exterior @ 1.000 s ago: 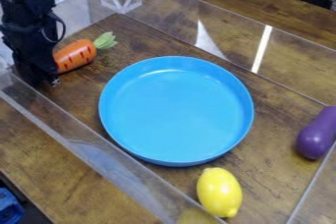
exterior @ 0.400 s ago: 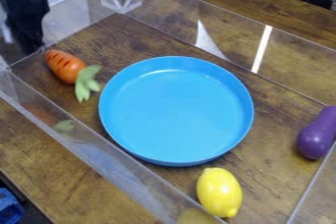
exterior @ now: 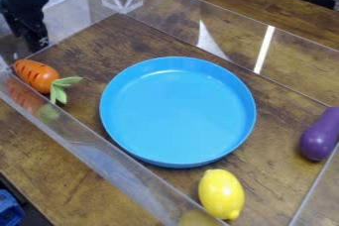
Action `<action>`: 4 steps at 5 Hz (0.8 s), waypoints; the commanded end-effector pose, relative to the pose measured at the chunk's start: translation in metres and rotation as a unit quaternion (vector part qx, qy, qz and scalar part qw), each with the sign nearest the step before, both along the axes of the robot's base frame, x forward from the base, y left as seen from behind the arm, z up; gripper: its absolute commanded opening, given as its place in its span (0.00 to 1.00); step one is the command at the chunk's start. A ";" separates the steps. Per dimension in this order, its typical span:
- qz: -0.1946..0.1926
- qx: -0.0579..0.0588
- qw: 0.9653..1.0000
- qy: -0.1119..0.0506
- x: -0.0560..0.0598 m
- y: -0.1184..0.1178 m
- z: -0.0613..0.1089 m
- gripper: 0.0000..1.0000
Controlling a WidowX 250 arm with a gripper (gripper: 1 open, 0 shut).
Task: Move the carrot to the left side
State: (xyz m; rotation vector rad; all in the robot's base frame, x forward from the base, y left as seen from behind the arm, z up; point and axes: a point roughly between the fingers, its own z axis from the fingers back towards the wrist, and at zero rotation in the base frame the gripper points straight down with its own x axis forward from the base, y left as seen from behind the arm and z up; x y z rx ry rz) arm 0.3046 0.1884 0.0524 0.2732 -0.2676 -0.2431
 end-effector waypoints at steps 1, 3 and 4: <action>0.018 0.008 1.000 -0.012 0.002 0.000 0.000 1.00; 0.073 -0.004 0.997 -0.004 -0.001 -0.005 -0.024 1.00; 0.073 -0.004 0.997 0.000 -0.009 -0.002 -0.031 1.00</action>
